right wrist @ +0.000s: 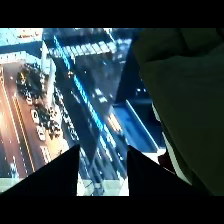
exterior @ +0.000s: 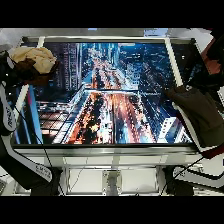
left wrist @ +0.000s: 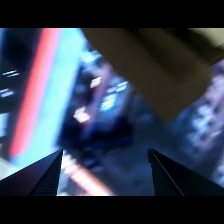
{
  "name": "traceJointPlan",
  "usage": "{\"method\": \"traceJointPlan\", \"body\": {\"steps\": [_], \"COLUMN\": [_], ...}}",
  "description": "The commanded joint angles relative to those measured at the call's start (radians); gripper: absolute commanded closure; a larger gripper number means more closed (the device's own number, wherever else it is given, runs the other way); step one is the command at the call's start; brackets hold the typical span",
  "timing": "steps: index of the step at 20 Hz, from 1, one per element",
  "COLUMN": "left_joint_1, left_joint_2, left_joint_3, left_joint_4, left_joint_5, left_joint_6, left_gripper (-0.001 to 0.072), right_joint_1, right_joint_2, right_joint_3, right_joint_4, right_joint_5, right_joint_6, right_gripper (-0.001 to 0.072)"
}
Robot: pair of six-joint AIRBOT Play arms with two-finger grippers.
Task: Fold the shirts.
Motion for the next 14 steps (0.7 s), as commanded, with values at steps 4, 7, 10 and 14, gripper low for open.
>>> {"method": "traceJointPlan", "body": {"steps": [4, 7, 10, 14], "left_joint_1": [0.032, 0.032, 0.032, 0.032], "left_joint_2": [-0.118, -0.147, -0.163, -0.190], "left_joint_3": [0.008, 0.008, 0.008, 0.008], "left_joint_4": [-0.374, -0.374, -0.374, -0.374], "left_joint_5": [0.209, 0.217, 0.256, 0.314], "left_joint_6": [0.002, 0.002, 0.002, -0.011], "left_gripper": [0.0103, 0.0103, 0.0103, 0.0105], "right_joint_1": [0.000, 0.000, 0.001, 0.001], "right_joint_2": [0.000, 0.000, 0.000, 0.000], "right_joint_3": [0.000, 0.000, 0.000, 0.000], "right_joint_4": [0.031, 0.031, 0.035, 0.081], "right_joint_5": [-0.019, -0.035, -0.050, -0.060], "right_joint_6": [-0.005, -0.005, -0.005, -0.005], "right_gripper": [0.0370, 0.0370, 0.0369, 0.0369]}}
